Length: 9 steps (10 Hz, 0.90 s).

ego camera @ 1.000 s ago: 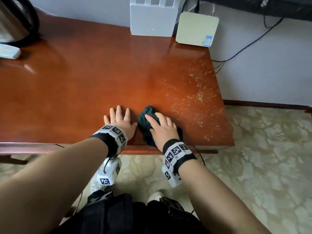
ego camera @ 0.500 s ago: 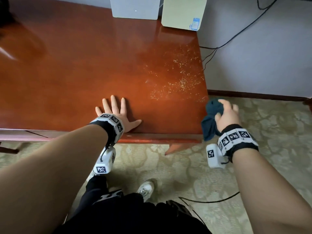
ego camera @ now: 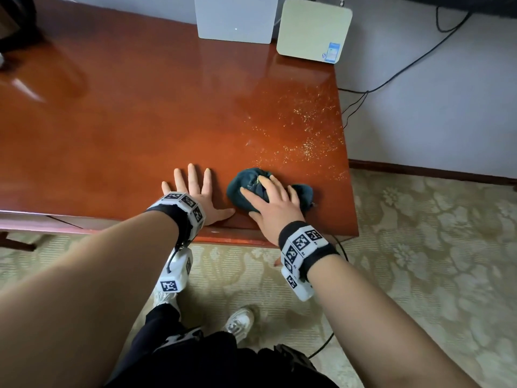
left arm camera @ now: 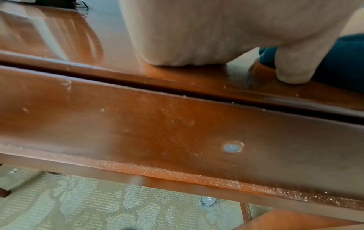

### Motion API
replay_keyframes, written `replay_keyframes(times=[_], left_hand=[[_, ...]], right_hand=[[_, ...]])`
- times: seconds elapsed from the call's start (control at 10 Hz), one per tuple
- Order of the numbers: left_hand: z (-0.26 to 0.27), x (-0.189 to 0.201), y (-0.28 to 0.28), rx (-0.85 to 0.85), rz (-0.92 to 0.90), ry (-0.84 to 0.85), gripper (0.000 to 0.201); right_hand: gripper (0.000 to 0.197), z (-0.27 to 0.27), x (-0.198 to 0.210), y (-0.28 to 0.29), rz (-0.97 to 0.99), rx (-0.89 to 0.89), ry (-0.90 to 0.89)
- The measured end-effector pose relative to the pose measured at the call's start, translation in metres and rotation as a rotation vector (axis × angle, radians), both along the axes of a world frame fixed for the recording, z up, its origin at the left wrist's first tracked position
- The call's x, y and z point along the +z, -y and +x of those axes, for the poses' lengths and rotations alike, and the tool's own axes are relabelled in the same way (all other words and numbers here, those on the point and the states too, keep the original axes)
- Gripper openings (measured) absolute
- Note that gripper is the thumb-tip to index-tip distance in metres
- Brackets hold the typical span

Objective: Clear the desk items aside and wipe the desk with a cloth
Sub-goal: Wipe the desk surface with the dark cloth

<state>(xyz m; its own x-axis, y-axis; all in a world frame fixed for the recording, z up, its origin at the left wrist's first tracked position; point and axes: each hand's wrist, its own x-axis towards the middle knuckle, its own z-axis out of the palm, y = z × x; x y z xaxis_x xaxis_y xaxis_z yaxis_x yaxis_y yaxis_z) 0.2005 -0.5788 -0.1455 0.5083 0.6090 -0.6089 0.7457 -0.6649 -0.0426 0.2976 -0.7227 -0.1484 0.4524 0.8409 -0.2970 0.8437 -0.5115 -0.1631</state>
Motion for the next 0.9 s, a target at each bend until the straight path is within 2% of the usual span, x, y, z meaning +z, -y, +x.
replay_keyframes(times=[0.1, 0.2, 0.3, 0.4, 0.5, 0.6, 0.7, 0.8, 0.9], left_hand=[[0.000, -0.002, -0.002, 0.002, -0.007, 0.012, 0.106], [0.001, -0.003, -0.003, 0.008, -0.015, 0.009, 0.107], [0.001, -0.003, -0.004, 0.007, -0.018, 0.006, 0.108], [0.001, -0.002, -0.003, 0.008, -0.018, 0.012, 0.108], [0.001, -0.002, -0.003, 0.009, -0.014, 0.017, 0.108], [0.001, -0.002, -0.003, 0.008, -0.010, 0.011, 0.108], [0.001, -0.003, -0.002, 0.011, -0.007, 0.013, 0.108], [0.001, -0.004, -0.002, 0.014, -0.006, 0.022, 0.107], [0.001, -0.005, -0.003, 0.016, -0.008, 0.015, 0.107]], right_hand=[[0.047, 0.013, -0.003, 0.005, 0.013, -0.033, 0.019], [0.048, 0.044, -0.002, 0.027, -0.049, -0.231, 0.025], [0.054, 0.087, 0.000, 0.064, -0.082, -0.600, -0.001], [0.054, 0.112, 0.012, 0.086, 0.014, -0.883, -0.110], [0.049, 0.115, 0.031, 0.081, 0.213, -0.918, -0.041], [0.047, 0.092, 0.050, 0.055, 0.345, -0.652, 0.000], [0.048, 0.055, 0.052, 0.014, 0.307, -0.251, -0.054], [0.051, 0.024, 0.029, -0.022, 0.053, 0.014, -0.063], [0.051, 0.020, 0.008, -0.039, -0.031, 0.041, 0.077]])
